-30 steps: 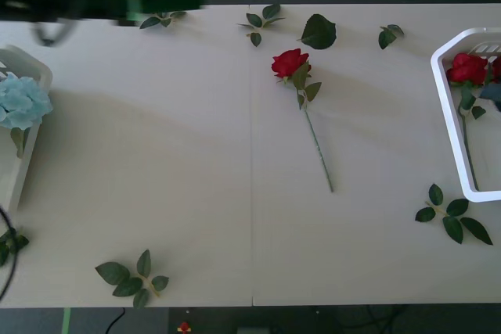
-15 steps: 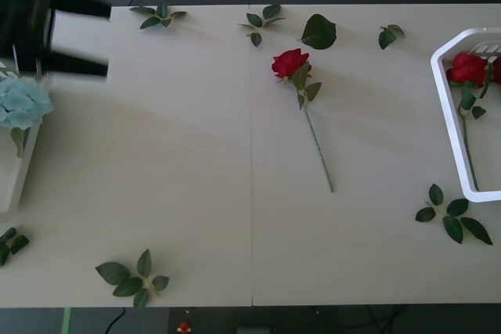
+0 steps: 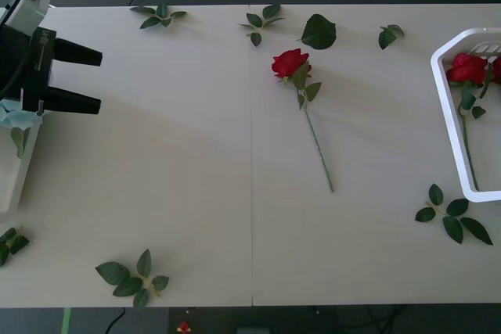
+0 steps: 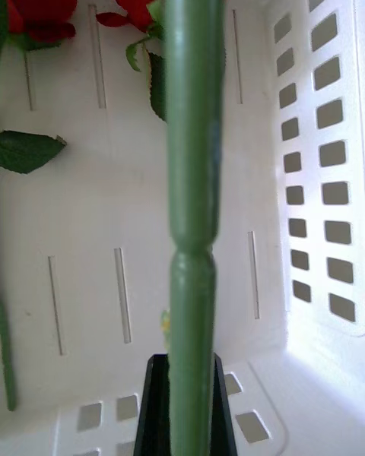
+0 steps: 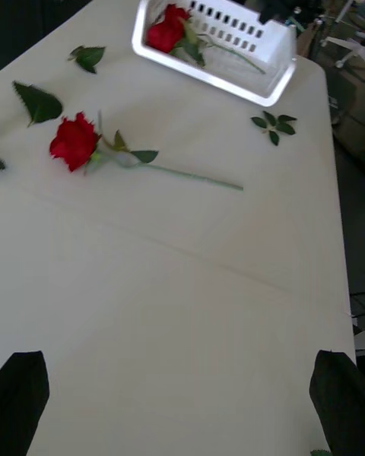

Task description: Place the red flowers into the right box and the blue flowers into the left box. If a person shows an open palm, hand one flower to the person first, then continue sorting.

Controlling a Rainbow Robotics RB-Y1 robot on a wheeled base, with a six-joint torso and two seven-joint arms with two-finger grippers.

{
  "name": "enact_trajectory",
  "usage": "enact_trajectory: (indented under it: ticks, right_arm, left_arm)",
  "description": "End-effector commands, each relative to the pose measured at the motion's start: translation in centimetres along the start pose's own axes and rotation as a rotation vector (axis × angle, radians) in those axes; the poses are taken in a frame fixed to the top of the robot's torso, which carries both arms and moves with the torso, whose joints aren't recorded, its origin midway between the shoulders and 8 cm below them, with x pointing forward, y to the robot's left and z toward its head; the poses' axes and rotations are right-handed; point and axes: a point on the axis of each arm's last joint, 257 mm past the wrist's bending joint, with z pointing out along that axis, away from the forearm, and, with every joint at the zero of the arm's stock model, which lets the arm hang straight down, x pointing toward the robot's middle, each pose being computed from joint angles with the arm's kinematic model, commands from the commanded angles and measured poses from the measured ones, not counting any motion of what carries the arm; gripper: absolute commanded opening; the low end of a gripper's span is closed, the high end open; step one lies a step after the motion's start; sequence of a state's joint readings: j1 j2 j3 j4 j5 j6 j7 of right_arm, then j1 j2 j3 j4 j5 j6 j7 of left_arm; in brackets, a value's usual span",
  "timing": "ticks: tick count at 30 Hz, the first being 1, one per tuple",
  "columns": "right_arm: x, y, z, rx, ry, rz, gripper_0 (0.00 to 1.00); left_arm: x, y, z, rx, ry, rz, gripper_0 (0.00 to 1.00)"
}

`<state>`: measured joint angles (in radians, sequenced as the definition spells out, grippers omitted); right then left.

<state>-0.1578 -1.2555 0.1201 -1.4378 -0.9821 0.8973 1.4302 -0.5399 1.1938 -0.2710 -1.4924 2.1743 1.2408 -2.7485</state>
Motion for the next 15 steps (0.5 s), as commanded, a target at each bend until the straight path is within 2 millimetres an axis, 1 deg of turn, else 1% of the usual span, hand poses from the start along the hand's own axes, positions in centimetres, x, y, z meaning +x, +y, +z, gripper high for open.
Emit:
enact_trajectory:
  ticks: [1, 2, 5, 10, 15]
  right_arm:
    - [-1.9, -1.9, -1.1, 0.045, -0.030, -0.008, 1.00]
    - [-2.1, -1.9, -1.2, 0.044, -0.033, -0.008, 1.00]
    - [-2.4, -1.6, -1.2, 0.040, -0.039, -0.002, 1.00]
    - [-2.7, -1.3, -1.2, 0.034, -0.044, 0.006, 1.00]
    - [-2.9, -0.7, -1.3, 0.012, -0.042, 0.024, 1.00]
  left_arm:
    - [1.9, 1.1, -1.7, -0.038, 0.045, -0.087, 1.00]
    - [2.4, 1.2, -1.7, -0.039, 0.050, -0.099, 1.00]
    - [2.9, 1.5, -1.8, -0.046, 0.054, -0.113, 1.00]
    - [3.3, 1.3, -2.0, -0.036, 0.061, -0.121, 1.00]
    - [4.1, 1.0, -3.0, -0.010, 0.049, -0.179, 1.00]
